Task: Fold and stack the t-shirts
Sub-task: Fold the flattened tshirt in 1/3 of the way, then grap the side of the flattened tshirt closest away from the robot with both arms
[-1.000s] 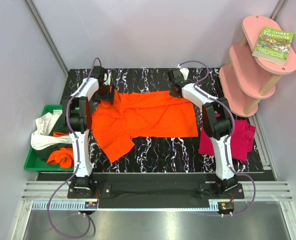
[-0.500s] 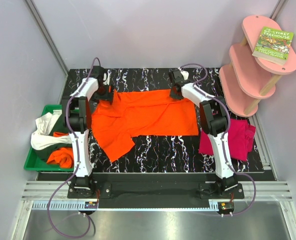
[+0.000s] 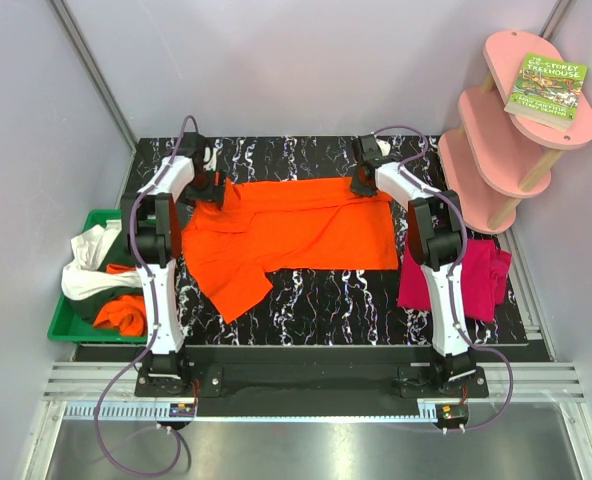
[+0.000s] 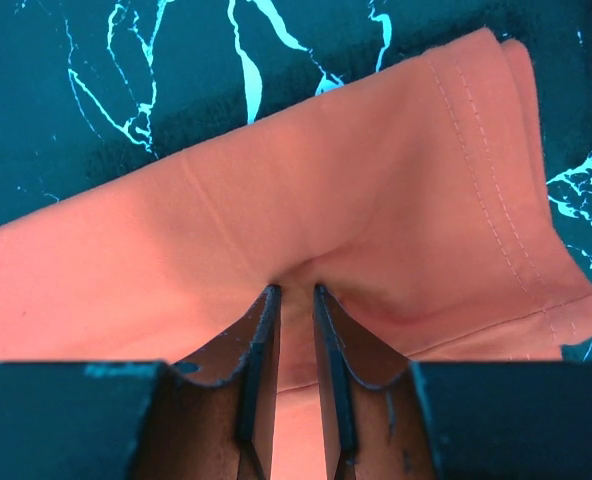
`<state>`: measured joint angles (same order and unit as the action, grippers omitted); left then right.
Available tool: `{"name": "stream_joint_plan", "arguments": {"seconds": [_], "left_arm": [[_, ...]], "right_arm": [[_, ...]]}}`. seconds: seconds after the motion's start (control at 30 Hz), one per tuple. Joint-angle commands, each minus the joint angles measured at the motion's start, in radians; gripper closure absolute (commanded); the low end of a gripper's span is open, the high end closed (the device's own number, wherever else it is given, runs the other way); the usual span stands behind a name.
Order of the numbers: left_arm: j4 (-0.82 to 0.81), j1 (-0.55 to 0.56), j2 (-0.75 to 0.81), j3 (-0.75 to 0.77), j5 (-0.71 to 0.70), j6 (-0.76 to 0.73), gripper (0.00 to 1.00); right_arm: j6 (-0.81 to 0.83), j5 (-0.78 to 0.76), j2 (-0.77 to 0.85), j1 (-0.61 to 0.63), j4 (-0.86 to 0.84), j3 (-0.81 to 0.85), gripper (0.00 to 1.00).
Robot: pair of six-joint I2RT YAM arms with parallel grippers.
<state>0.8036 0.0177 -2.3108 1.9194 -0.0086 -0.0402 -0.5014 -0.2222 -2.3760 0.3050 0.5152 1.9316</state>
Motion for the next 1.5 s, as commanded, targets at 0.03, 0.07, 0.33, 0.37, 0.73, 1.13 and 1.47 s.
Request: {"name": "stream_joint_plan", "arguments": {"seconds": [0.03,0.07,0.33,0.37,0.73,1.13,1.47], "left_arm": [[-0.05,-0.016,0.195,-0.062,-0.027,-0.01,0.17],[-0.099,-0.018,0.235,-0.101,-0.019,-0.009,0.16],[-0.146,-0.018,0.64,-0.314,0.097,0.02,0.13],[-0.146,-0.013,0.675,-0.394,0.101,0.01,0.16],[-0.054,0.031,1.091,-0.799,0.154,-0.095,0.17],[-0.103,0.068,1.283,-0.922,0.101,-0.075,0.14],[-1.074,-0.099,1.458,-1.486,0.131,-0.174,0.01]], "right_arm": [[0.058,-0.008,0.072,-0.007,-0.02,-0.085,0.68],[0.064,-0.012,0.124,-0.004,-0.058,-0.092,0.64],[0.121,-0.08,0.389,0.081,-0.078,-0.15,0.49],[0.129,-0.083,0.414,0.089,-0.076,-0.17,0.49],[0.025,-0.15,0.751,0.278,-0.075,-0.617,0.51],[-0.135,-0.281,0.977,0.538,-0.06,-0.904,0.52],[-0.103,-0.506,1.156,0.717,0.026,-0.922,0.52]]}}
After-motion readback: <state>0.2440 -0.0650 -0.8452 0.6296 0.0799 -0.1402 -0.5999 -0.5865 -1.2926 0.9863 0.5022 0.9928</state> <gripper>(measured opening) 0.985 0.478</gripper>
